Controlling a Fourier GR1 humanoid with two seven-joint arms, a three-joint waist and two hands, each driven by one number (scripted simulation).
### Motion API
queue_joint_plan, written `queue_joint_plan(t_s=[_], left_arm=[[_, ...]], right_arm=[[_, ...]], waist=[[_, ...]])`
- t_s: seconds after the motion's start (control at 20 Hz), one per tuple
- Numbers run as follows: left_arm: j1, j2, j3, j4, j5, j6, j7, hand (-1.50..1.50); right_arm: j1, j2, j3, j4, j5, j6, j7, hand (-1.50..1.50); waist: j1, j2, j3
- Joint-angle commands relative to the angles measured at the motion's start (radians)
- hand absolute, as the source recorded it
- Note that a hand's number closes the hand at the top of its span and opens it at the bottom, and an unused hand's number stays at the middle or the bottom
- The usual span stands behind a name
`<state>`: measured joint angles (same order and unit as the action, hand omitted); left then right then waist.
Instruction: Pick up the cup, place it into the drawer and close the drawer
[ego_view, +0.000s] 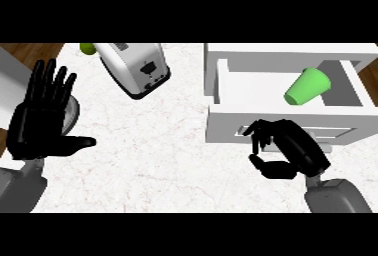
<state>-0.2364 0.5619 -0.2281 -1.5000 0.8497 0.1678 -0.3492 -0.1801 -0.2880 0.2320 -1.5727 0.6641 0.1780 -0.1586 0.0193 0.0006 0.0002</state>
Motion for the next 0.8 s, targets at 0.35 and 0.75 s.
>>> queue_joint_plan(t_s=[0.35,0.75], left_arm=[[0.164,-0.035,0.097,0.0,-0.052,-0.157,-0.064,-1.5],[0.208,0.006,0.189,-0.052,-0.025,-0.225,0.008,-1.5]], right_arm=[[-0.23,0.069,-0.028,0.513,0.158,-0.115,-0.12,-1.5],[-0.481,0.1,-0.15,0.94,0.141,-0.176,-0.267,-1.5]], waist=[[-0.007,0.002,0.0],[0.008,0.004,0.001]])
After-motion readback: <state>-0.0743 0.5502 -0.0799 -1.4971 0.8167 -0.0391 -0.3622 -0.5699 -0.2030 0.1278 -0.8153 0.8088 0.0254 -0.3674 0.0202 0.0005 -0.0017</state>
